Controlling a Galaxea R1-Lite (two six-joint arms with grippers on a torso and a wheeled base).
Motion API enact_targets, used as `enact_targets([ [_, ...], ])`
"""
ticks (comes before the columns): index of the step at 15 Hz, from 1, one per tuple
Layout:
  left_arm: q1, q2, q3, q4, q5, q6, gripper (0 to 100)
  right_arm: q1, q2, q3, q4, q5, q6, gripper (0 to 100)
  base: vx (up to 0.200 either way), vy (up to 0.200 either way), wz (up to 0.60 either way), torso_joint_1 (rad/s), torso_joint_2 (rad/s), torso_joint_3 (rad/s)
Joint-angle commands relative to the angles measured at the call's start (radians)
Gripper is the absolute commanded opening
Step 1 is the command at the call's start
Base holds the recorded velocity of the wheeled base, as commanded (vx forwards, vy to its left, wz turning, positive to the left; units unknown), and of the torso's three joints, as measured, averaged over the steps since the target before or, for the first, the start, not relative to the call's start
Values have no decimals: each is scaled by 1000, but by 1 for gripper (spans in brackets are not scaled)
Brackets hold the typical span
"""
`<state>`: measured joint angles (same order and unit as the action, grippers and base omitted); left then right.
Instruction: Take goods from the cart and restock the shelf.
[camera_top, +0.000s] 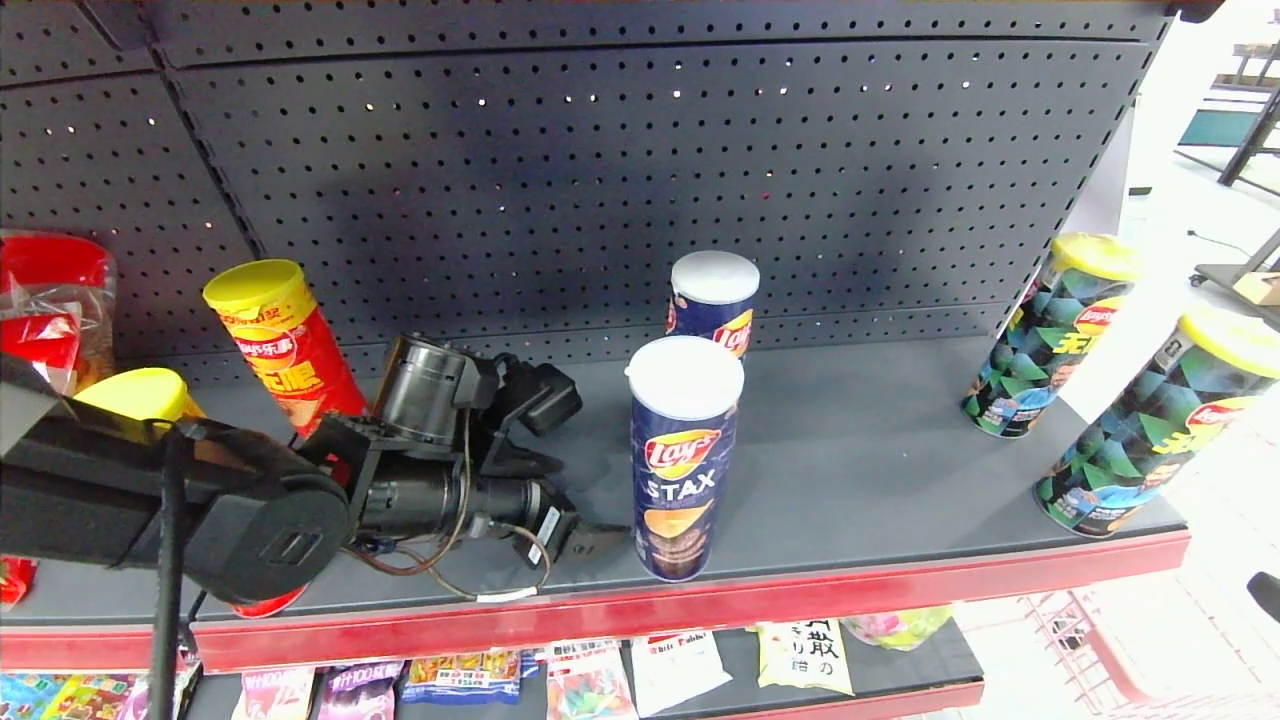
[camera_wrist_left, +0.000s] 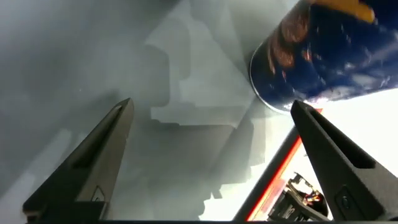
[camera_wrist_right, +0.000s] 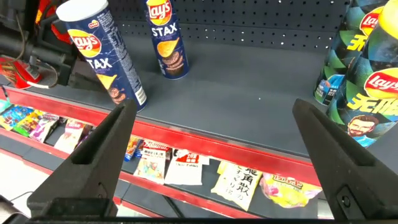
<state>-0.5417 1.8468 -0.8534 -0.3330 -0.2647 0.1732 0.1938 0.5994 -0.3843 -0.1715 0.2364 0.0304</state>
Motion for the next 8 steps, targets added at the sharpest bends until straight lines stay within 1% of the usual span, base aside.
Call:
enact_targets([
  [1,0,-24,25,0,-2,2,100,1,5,-1,0,0,2,100,0,0,0,0,0,0],
  [3,-7,-29,28,0,-2,3,100,1,7,-1,0,-2,2,100,0,0,0,0,0,0],
  [8,-26,12,-6,-4,1,2,100,1,7,-2,0,-2,2,100,0,0,0,0,0,0],
])
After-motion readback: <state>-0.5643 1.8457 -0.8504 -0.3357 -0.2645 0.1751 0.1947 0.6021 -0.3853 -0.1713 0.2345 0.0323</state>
